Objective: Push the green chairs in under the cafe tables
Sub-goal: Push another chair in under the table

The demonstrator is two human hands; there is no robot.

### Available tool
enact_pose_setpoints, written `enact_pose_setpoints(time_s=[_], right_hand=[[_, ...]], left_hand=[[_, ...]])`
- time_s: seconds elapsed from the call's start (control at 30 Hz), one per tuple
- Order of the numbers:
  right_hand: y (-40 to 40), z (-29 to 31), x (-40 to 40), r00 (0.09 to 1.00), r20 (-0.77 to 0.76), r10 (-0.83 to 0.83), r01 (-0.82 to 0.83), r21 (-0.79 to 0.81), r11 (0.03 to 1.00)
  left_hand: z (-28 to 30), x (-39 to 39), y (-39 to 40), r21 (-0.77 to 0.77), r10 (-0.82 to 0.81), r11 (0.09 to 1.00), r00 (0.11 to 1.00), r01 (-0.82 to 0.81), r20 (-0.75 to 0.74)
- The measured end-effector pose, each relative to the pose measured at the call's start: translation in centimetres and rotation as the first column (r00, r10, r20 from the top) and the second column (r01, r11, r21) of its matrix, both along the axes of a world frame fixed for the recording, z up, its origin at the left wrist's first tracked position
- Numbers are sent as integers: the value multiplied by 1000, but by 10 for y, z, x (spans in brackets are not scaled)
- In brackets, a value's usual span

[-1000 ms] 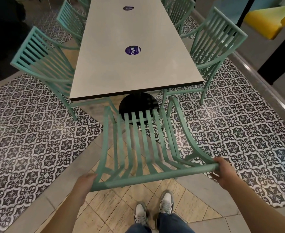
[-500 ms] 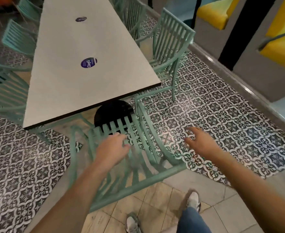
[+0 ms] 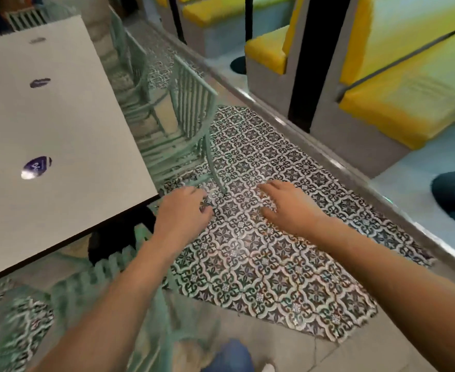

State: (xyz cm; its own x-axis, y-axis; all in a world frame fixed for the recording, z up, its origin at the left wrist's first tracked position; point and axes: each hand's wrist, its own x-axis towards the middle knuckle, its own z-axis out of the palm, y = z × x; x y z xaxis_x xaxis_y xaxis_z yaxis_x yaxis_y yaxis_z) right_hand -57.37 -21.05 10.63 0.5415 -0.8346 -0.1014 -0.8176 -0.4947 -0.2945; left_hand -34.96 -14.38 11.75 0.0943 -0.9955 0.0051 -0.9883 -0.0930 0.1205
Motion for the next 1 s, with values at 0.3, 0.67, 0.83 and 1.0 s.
enact_pose_setpoints(time_s=[0.3, 0.67, 0.83, 1.0], right_hand=[[-174, -26, -6, 1000, 16, 19, -21, 98, 995], [-431, -6, 21, 992, 9, 128, -128, 53, 990], [-573, -17, 63, 953, 46, 299, -300, 5, 954], [-694, -11, 120, 866, 14, 500, -499, -31, 866]], left_hand=[[-45, -16, -179, 107, 117, 989, 987, -106, -106], [-33, 20, -433, 143, 350, 931, 933, -337, -84], [-45, 48, -540, 123, 478, 874, 877, -470, -41], [-40, 76, -626, 100, 588, 806, 809, -584, -14]])
